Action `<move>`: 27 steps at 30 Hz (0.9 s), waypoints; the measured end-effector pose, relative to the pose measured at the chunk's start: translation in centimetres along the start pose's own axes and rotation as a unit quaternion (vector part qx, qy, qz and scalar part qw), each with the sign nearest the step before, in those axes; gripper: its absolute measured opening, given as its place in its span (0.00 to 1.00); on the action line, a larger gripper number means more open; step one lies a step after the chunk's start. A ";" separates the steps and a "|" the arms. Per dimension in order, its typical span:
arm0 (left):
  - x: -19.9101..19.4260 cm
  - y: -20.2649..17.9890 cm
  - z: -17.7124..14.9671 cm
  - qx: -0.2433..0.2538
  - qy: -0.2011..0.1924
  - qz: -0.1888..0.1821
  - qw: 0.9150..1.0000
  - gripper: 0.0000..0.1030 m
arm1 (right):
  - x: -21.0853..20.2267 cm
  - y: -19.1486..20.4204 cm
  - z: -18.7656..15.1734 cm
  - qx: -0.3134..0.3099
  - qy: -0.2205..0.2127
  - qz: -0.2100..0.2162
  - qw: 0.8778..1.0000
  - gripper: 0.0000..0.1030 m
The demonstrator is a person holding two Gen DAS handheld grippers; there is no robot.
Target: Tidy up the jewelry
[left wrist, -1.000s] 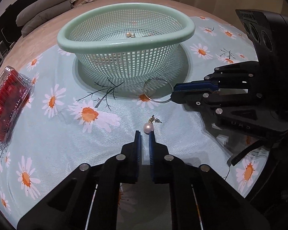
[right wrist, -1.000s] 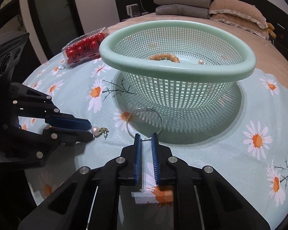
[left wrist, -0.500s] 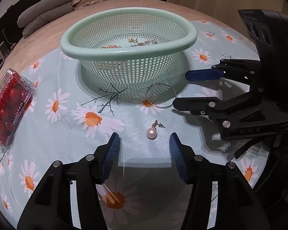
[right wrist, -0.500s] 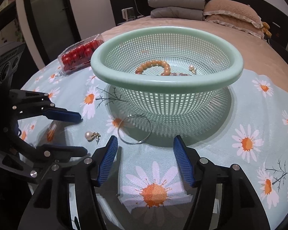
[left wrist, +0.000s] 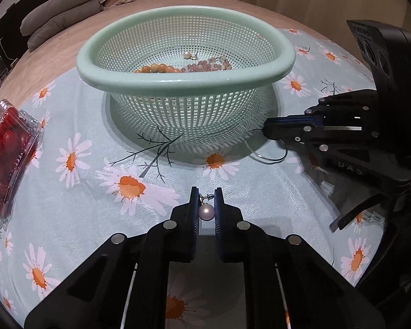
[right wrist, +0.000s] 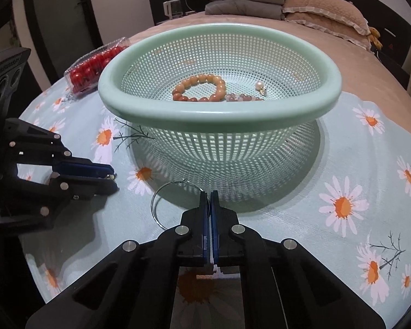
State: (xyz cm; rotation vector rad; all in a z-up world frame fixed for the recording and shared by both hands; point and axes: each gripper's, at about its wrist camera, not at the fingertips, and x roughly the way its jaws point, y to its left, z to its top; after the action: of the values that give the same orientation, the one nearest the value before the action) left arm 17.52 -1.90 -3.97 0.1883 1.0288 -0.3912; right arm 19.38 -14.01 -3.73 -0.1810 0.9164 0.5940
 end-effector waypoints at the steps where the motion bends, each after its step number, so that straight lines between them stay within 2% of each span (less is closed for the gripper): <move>1: -0.2 0.0 0.0 0.000 0.000 0.002 1.000 0.11 | -0.5 -0.3 -0.3 0.006 -0.004 -0.001 1.000 0.02; 8: -1.6 1.4 -0.4 -0.013 0.002 0.012 1.000 0.11 | -4.2 -2.4 -0.9 0.020 -0.023 -0.015 0.999 0.02; 17: -5.2 3.2 0.8 -0.016 -0.022 0.028 0.999 0.11 | -10.2 -3.5 1.6 0.013 -0.069 -0.042 0.997 0.02; 27: -8.1 3.9 3.7 -0.006 -0.051 0.044 0.998 0.11 | -12.1 -3.6 4.2 0.000 -0.085 -0.056 0.995 0.02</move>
State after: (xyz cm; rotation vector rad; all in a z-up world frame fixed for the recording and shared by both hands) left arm 18.37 2.28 4.79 0.1998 0.9197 -0.3119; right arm 18.69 -20.23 8.04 -0.1775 0.7359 0.4971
